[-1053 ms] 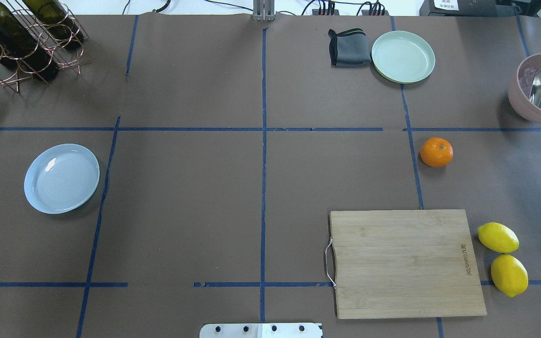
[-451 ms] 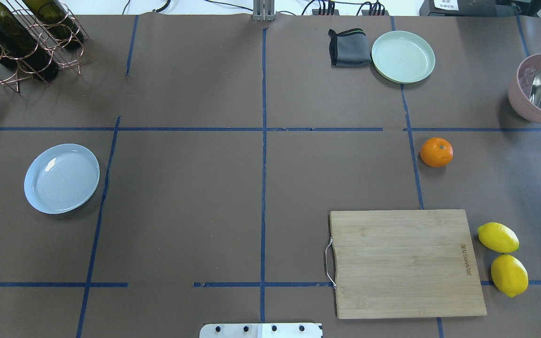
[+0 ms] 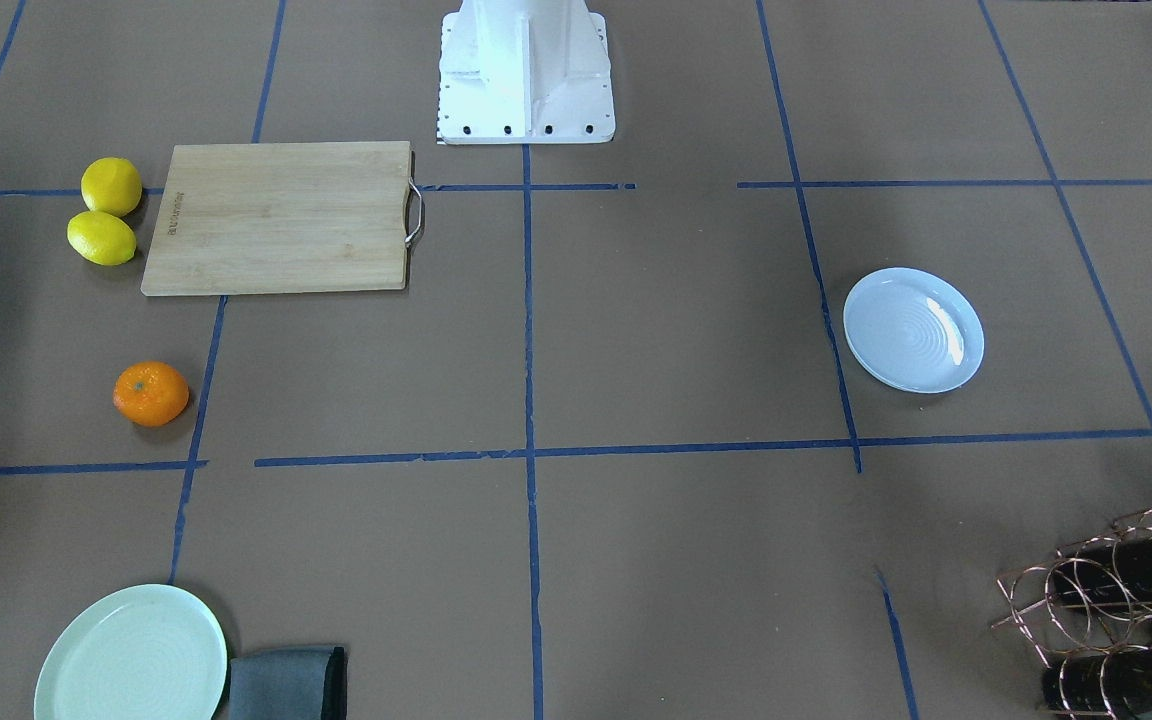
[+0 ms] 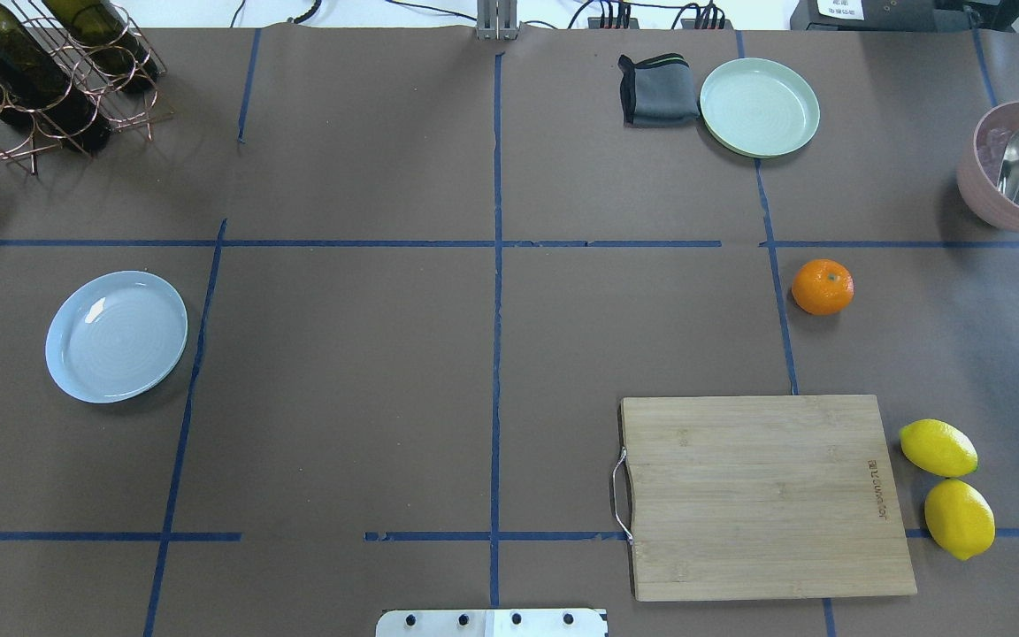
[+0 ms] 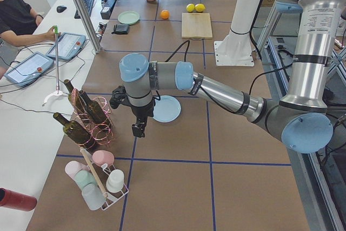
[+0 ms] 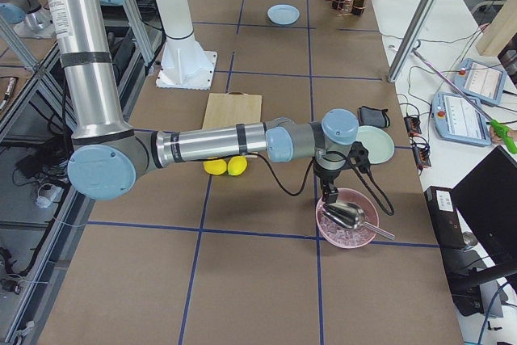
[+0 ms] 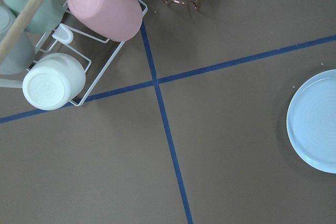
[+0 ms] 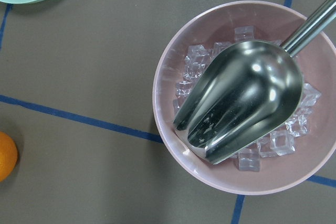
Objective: Pick orange to plate
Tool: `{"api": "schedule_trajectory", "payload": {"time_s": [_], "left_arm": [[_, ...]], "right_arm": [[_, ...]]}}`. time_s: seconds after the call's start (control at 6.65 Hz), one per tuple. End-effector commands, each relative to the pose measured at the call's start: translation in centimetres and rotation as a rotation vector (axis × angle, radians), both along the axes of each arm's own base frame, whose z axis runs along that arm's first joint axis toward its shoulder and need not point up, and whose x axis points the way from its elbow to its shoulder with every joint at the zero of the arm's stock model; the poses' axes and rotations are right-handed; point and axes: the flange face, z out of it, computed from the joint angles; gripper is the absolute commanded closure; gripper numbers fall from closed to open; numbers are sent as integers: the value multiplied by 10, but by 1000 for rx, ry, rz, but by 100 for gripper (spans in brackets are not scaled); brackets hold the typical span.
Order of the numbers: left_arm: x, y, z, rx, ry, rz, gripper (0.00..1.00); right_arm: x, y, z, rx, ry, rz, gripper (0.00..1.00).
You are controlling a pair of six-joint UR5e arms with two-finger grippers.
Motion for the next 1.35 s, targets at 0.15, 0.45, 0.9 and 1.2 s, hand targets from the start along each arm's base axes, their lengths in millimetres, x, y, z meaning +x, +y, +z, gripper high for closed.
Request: {"api": "schedule_trajectory", "payload": {"time_s": [0.15, 0.45, 0.9, 1.2], "left_arm": [[31, -4, -26, 71, 138, 46, 0], [49, -8, -31, 116, 151, 77, 0], [58, -10, -33, 116, 154, 95, 0], [107, -13, -40, 85, 174, 120, 0]], "right_arm": [[-23, 11, -1, 74, -47, -13, 0], [-75, 32, -6, 97, -131, 59, 0], [-114, 45, -7, -56, -162, 147, 0], [-133, 52, -30, -78, -189, 149, 0]]}}
